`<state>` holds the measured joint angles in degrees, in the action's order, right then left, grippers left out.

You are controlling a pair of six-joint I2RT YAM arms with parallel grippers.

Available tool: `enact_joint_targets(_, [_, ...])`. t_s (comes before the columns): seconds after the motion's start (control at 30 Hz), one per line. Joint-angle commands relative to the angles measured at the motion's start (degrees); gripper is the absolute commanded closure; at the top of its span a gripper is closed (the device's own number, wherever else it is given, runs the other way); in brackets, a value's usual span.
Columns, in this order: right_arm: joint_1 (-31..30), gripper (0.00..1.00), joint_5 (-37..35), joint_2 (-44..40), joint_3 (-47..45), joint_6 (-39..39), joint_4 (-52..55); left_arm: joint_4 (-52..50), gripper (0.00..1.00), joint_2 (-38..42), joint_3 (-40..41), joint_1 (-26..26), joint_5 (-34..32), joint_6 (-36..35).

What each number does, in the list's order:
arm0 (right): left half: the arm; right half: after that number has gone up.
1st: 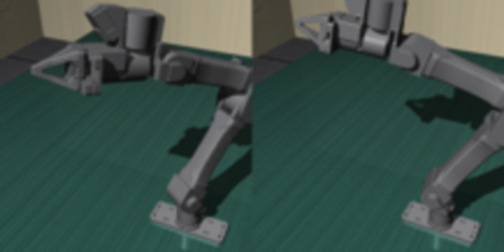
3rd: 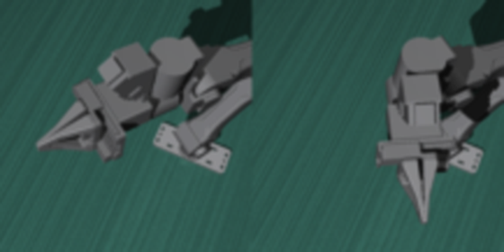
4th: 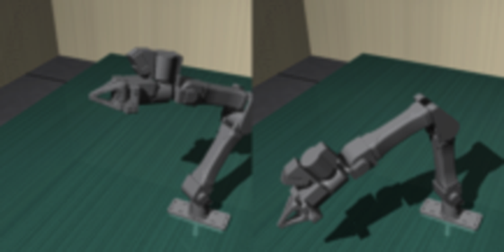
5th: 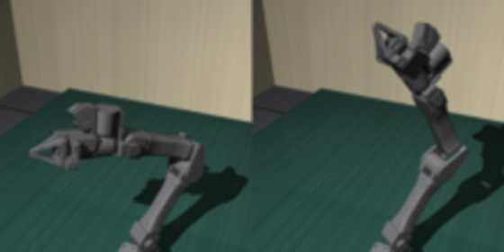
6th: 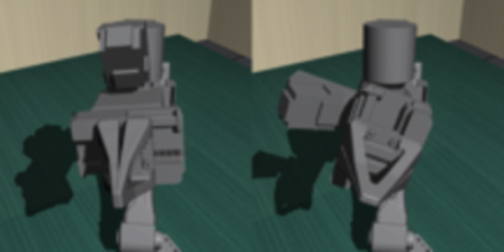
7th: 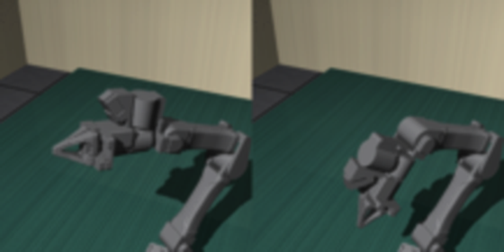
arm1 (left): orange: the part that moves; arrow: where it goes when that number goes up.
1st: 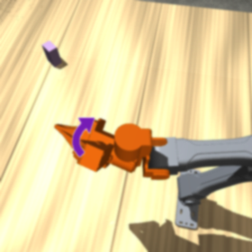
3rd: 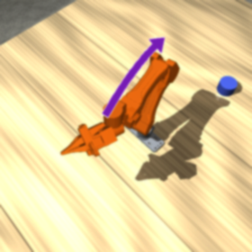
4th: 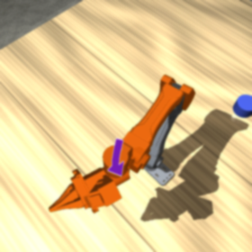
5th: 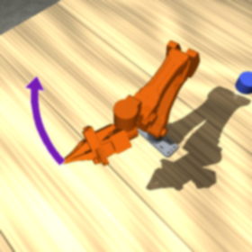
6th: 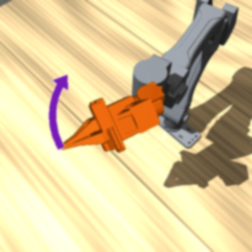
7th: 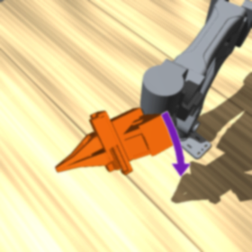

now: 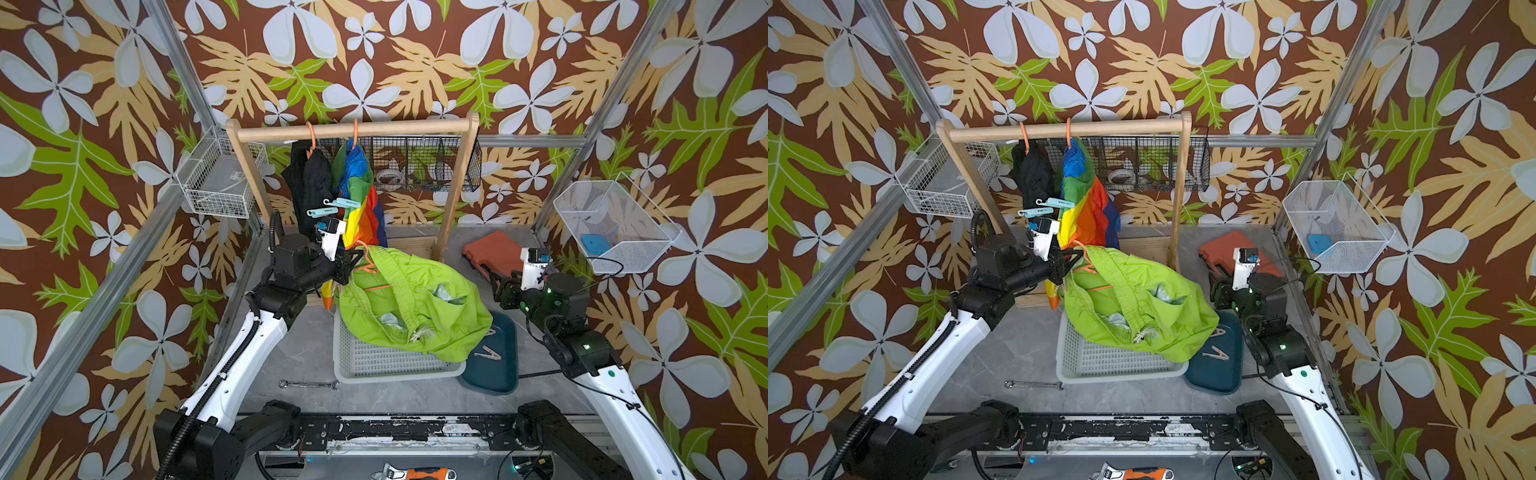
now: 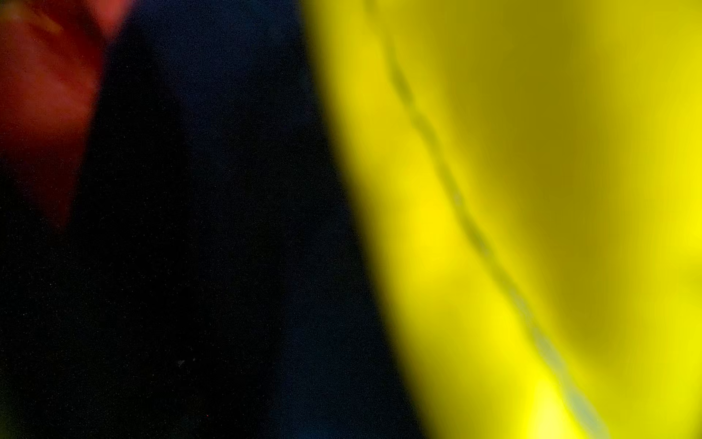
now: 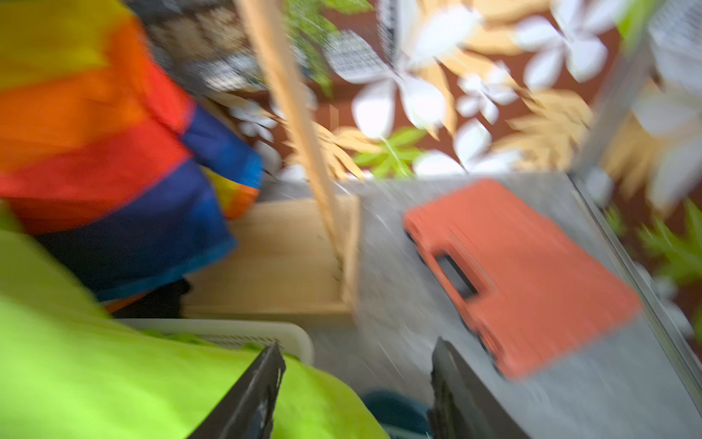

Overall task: Remove the clothespins securing shorts to the hanger
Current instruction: Place the clothespin in the storage box, then remove the clothespin from the hanger.

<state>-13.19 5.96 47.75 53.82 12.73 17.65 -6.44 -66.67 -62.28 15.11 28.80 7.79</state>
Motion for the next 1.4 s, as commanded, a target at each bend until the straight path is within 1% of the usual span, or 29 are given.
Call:
enact_joint_targets(0.0, [-1.41, 0.36, 9.92, 3.26, 5.54, -7.16, -1.63, 4.73, 1.00, -0.44, -0.36, -0.09, 1.14, 0.99])
enact_joint_targets(0.07, [-3.28, 0.36, 13.10, 5.89, 9.74, -10.57, -0.45, 4.77, 1.00, -0.83, -0.64, 0.10, 1.60, 1.17])
enact_joint_targets(0.17, [-7.64, 0.35, 14.65, 11.15, 16.93, -16.50, 3.82, 3.81, 1.00, -1.91, -1.78, 1.55, 1.62, 0.76])
enact_joint_targets(0.3, [-14.97, 0.35, 12.42, 20.09, 28.15, -23.62, 12.54, 1.19, 1.00, -3.69, -3.96, 5.03, -0.13, -1.09])
enact_joint_targets(0.37, [-18.01, 0.35, 10.64, 23.81, 32.08, -26.30, 15.22, 0.81, 1.00, -4.32, -4.29, 5.97, -0.33, -1.23])
enact_joint_targets(0.43, [-20.37, 0.34, 9.05, 27.54, 35.85, -28.51, 18.71, 0.81, 1.00, -4.59, -4.25, 6.15, -0.36, -1.41])
enact_joint_targets(0.5, [-22.78, 0.34, 5.95, 30.91, 39.18, -30.55, 21.76, 0.86, 1.00, -4.74, -4.16, 6.26, -0.33, -1.43])
enact_joint_targets(0.6, [-24.22, 0.35, 3.90, 34.62, 42.90, -32.09, 25.36, 0.90, 1.00, -4.89, -4.08, 6.44, -0.10, -1.40])
enact_joint_targets(0.83, [-25.86, 0.34, 3.08, 41.68, 50.10, -33.46, 31.93, 1.12, 1.00, -4.81, -3.72, 6.49, 0.20, -1.42])
enact_joint_targets(1.07, [-27.23, 0.35, 3.83, 46.75, 52.16, -33.56, 36.39, 1.08, 1.00, -4.53, -3.55, 6.43, -0.51, -1.82])
enact_joint_targets(1.17, [-27.41, 0.38, 2.56, 47.76, 51.66, -33.56, 36.67, 1.21, 1.00, -4.42, -3.55, 6.42, -0.15, -1.73])
enact_joint_targets(1.3, [-27.41, 0.49, 1.32, 48.83, 51.73, -33.64, 37.34, 1.25, 1.00, -3.91, -3.20, 6.47, -0.59, -1.99])
enact_joint_targets(1.33, [-27.39, 0.53, 0.95, 48.98, 51.81, -33.73, 37.31, 1.25, 1.00, -3.84, -3.18, 6.47, -0.61, -1.99])
enact_joint_targets(1.37, [-27.35, 0.61, 0.75, 48.98, 51.74, -33.83, 37.17, 1.26, 1.00, -3.75, -3.11, 6.50, -0.61, -1.99])
